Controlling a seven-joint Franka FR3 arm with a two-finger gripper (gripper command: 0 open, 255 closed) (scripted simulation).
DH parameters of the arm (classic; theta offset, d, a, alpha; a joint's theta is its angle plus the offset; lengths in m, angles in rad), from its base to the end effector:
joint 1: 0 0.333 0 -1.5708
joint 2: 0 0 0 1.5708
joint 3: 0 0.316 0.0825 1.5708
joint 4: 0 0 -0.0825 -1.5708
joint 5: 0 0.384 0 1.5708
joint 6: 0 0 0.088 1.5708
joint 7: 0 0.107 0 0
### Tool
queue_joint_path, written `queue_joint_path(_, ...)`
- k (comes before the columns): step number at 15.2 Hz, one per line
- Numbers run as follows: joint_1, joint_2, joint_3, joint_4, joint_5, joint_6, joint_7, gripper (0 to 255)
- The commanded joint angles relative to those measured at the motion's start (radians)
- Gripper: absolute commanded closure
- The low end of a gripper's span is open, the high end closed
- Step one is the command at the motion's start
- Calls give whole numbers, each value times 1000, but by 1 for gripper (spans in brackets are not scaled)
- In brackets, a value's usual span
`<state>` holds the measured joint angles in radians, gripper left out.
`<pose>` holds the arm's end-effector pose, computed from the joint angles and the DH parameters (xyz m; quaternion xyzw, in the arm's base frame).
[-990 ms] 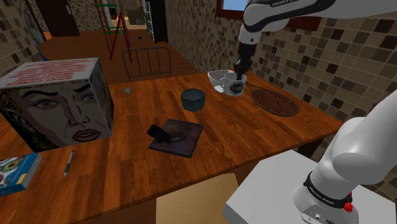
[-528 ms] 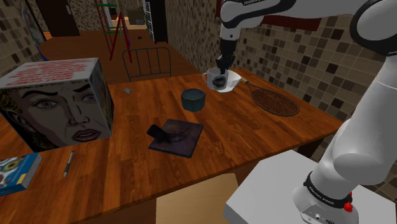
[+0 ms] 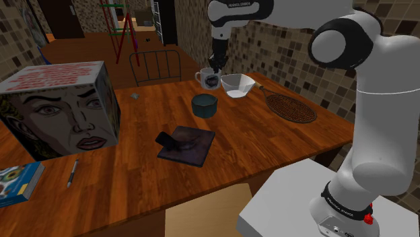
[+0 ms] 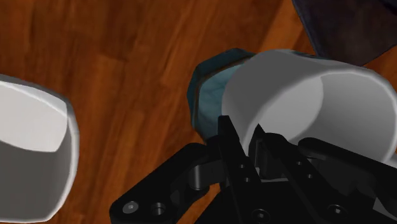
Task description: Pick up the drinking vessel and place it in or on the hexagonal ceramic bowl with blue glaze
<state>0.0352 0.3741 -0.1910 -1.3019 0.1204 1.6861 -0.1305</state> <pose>0.6675 -0.0701 0.5362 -0.9996 0.0123 -0.0117 0.0238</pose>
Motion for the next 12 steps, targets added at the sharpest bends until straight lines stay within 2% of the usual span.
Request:
queue_joint_path(1, -4, 108, 8, 173, 14, -64, 19, 255)
queue_joint_path(3, -18, 234, 17, 379, 29, -143, 36, 255)
queue_joint_path(12, -1, 185, 16, 176, 23, 10, 25, 255)
